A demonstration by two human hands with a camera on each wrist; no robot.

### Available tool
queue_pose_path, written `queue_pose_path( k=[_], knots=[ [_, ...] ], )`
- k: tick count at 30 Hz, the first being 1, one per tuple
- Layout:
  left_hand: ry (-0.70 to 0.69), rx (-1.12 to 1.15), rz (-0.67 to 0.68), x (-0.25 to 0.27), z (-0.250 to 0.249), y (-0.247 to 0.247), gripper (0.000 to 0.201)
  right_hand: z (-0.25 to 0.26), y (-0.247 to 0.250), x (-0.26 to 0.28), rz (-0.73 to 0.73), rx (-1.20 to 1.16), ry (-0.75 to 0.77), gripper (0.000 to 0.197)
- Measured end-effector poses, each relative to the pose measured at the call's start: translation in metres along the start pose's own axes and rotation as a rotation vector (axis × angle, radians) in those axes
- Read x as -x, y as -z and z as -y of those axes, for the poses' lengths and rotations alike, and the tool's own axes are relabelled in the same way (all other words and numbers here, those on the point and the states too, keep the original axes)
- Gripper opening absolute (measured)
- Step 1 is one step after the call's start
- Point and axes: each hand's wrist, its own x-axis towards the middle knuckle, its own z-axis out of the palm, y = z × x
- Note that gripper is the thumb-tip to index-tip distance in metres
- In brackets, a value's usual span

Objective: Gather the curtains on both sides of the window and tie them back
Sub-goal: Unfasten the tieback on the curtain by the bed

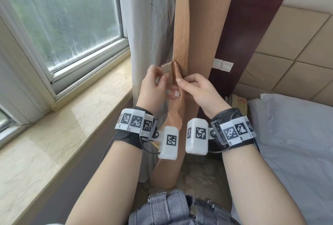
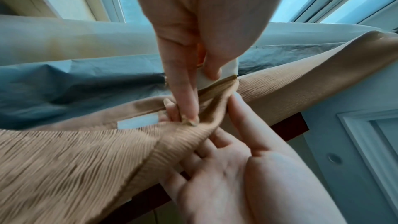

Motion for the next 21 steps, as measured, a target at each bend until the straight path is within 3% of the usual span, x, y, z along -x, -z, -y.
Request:
queue_pose_path(
  k=[4, 7, 10, 13, 15, 18, 21],
  knots=[
    [-0.051, -0.092, -0.016, 0.001, -0.002, 0.001, 0.026, 0.000, 0.005, 0.001, 0.031, -0.035, -0.024, 0.030],
    [-0.093, -0.155, -0.035, -0.004, 0.003, -0.001, 0.026, 0.006, 0.008, 0.001, 0.036, -0.011, 0.106, 0.035],
    [-0.100, -0.221, -0.061, -0.010, 0.009, 0.000, 0.022, 0.016, 0.016, 0.000, -0.076, 0.162, 0.270, 0.035],
    [-0.127, -0.283, -0.067, -0.012, 0.007, 0.001, 0.010, 0.024, 0.028, 0.001, -0.181, 0.480, 0.344, 0.012],
    [-0.127, -0.285, -0.046, -0.010, 0.004, 0.000, 0.017, 0.024, 0.032, 0.001, -0.216, 0.687, 0.345, 0.025],
    [-0.097, -0.200, 0.045, -0.006, -0.005, -0.002, 0.015, 0.024, 0.034, -0.005, -0.219, 0.727, 0.360, 0.017],
    [-0.189, -0.294, 0.071, -0.007, -0.009, -0.003, 0.012, 0.026, 0.034, -0.011, -0.161, 0.670, 0.370, 0.007]
  ],
)
